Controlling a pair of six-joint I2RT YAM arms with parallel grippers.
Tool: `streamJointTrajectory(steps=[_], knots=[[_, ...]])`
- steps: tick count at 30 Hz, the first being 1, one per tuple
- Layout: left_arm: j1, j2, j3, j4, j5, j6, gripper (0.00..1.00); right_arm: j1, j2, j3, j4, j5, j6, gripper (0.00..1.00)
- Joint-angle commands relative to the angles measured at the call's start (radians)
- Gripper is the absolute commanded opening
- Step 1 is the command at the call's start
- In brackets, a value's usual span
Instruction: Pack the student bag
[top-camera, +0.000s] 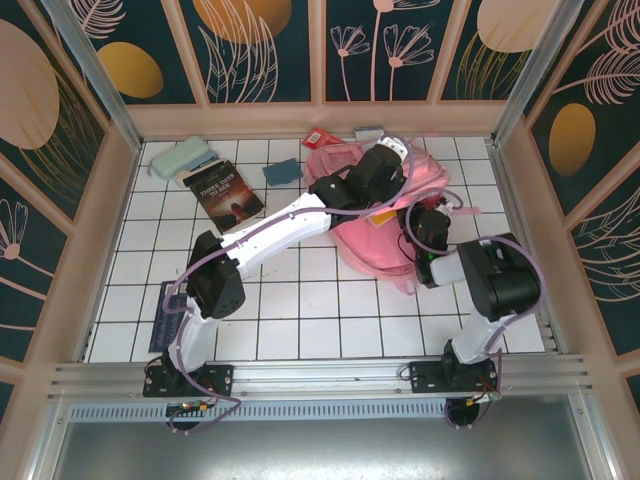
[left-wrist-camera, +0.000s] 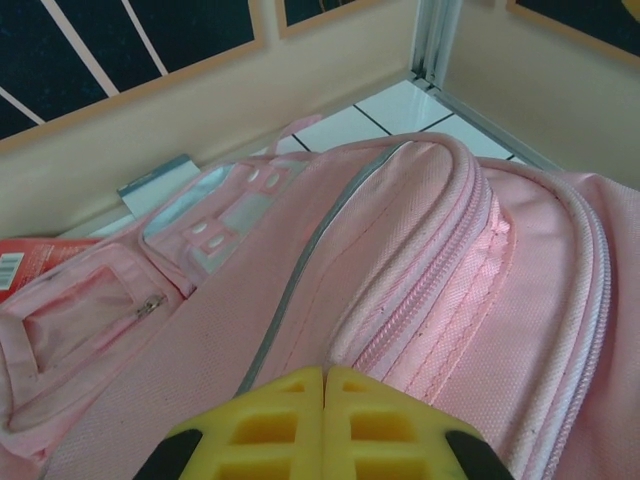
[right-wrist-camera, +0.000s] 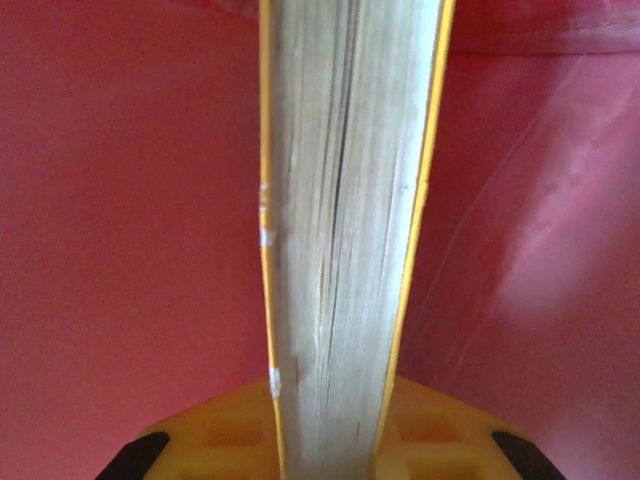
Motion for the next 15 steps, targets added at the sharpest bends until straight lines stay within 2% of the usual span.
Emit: streamJointTrajectory(steps=[1, 8, 15], knots=[[-0.006, -0.037, 0.069, 0.055, -0.007, -0.015, 0.0, 0.025, 0.058, 0.098, 0.259, 0.16, 0.084, 0.0], [-0.006, -0.038, 0.06, 0.058, 0.002, -0.013, 0.0, 0.05, 0.207, 0.235, 0.233, 0.229, 0.166, 0.02], [-0.006, -0.043, 0.046, 0.063, 0.017, -0.017, 0.0, 0.065, 0.277, 0.333, 0.113, 0.296, 0.169, 0.01]])
